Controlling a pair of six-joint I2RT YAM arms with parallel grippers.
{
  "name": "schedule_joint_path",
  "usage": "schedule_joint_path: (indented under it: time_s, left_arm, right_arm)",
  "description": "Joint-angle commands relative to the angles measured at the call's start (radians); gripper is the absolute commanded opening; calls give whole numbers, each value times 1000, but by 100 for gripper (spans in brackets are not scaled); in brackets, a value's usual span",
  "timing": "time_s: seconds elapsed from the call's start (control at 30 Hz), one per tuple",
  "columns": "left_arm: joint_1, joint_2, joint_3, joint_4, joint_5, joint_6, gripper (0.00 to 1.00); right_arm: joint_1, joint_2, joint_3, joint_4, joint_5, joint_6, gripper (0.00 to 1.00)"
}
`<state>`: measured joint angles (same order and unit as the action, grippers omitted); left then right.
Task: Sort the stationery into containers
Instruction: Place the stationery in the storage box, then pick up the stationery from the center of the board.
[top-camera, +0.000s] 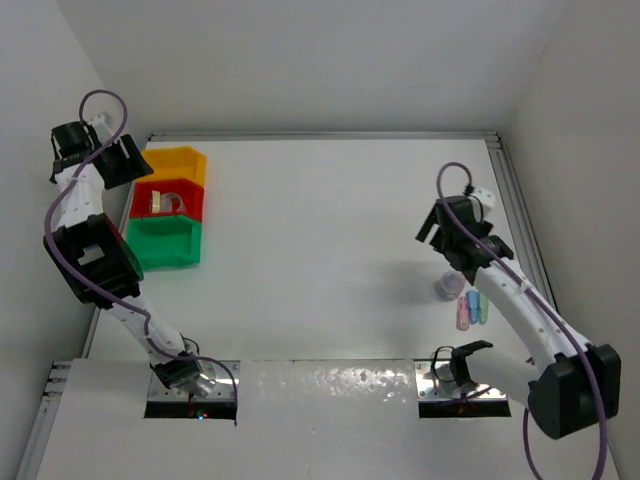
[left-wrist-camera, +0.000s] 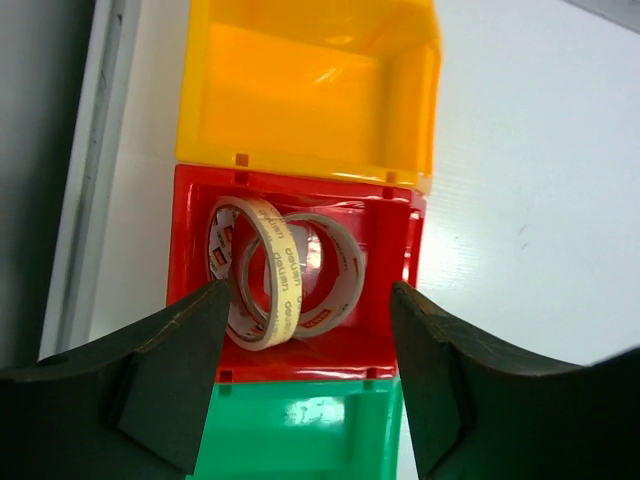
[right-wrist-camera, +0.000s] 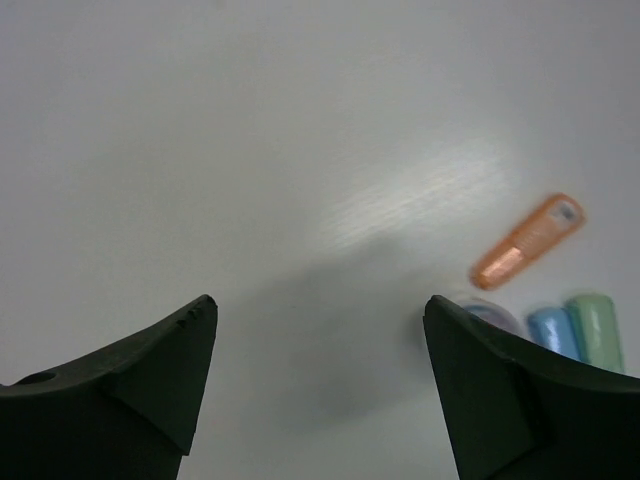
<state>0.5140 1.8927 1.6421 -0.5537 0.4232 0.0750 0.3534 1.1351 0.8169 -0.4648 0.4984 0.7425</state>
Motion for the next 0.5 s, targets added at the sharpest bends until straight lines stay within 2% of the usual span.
schedule_joint_path:
  time_s: [0.0,0.07,0.17,0.3,0.47]
  left_arm:
    - [-28,-106,62,-29,-9,19,63]
    - [-38,-133,53,-46,-6,22,63]
    - [-55,-162,47,-71,8,22,63]
    - [-77,-185,32,-103,40,38,63]
    - [-89,-208,-1,-114,49,55,63]
  right_arm:
    - [-141,-87,-89,-144,3,87,83]
    - [-226,-133,-113,-170,-21,92,83]
    - [-290,-167,-145,-192,-69,107,88]
    - [-378,-175,-182,-176,-141,146,88]
    - [-381,-121,-191,-147,-175,172,88]
